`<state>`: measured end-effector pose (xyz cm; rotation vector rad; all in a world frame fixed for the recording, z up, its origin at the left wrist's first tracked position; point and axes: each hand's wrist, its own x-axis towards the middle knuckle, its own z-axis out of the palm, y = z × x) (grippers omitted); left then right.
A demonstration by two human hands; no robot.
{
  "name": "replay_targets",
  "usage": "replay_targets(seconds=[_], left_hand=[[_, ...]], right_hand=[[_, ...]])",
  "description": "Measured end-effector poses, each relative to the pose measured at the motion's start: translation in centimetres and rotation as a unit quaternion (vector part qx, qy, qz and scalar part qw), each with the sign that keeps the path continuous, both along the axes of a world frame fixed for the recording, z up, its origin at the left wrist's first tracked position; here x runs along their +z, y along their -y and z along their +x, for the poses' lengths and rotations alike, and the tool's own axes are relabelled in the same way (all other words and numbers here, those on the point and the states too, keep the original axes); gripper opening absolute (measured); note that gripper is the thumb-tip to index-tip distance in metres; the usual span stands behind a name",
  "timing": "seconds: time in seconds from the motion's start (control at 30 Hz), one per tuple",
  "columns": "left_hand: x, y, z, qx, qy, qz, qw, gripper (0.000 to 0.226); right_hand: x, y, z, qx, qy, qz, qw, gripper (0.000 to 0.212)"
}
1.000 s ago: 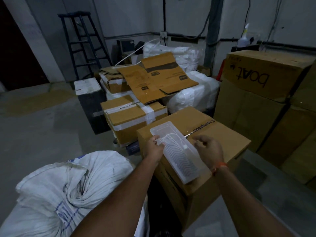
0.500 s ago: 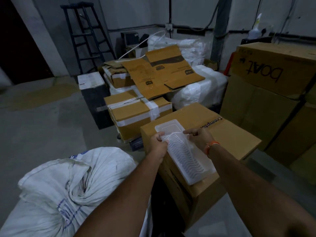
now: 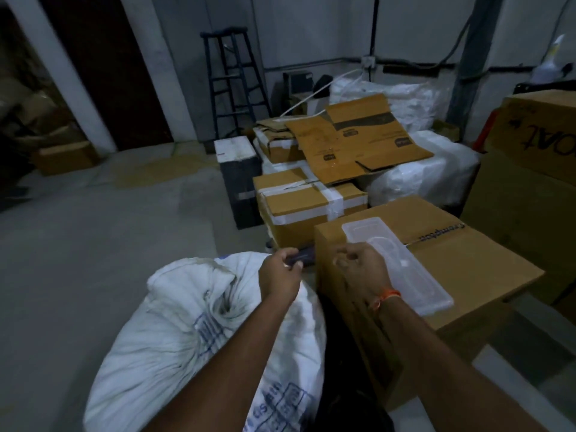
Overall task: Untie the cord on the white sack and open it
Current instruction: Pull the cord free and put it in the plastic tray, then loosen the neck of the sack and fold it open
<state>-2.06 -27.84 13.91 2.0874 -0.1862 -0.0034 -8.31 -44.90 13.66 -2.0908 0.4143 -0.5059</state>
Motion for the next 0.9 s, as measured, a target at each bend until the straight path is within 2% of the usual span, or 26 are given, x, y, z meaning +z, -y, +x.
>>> replay_targets(seconds=[0.07,0.17,0.37,0.63,0.77,0.9], left_hand=[[0.2,-3.3,-0.7,0.030,0.003,-0.005,1.000,0.026],[-0.2,-7.8,-1.2,0.065,0.011,0.012,0.998,0.026],[-1.1,-14.6,-1.4,0.130,0.001,-0.018,0.991,0.021],[-4.9,-20.8,0.6,0.190,-0.020,-0.010,0.982,0.030],[-6.9,-23.1,2.2,0.221,-0.023,-0.032,0.975,0.038],[-8.7,-25.4,3.7,0.241,-0.018,-0.060,0.968,0.033]], right_hand=[[-0.3,-3.3,0.4,0.039,-0.003,0.022,0.999,0.022],[-1.2,-7.7,1.2,0.095,-0.007,0.002,0.995,0.023],[-1.6,-14.6,2.5,0.137,-0.014,-0.009,0.990,0.022],[-4.7,-22.3,5.9,0.198,-0.011,-0.021,0.980,0.016],[-6.9,-25.3,8.8,0.231,0.020,-0.045,0.972,0.017],[-8.9,-27.8,12.4,0.235,0.006,-0.087,0.968,0.027]])
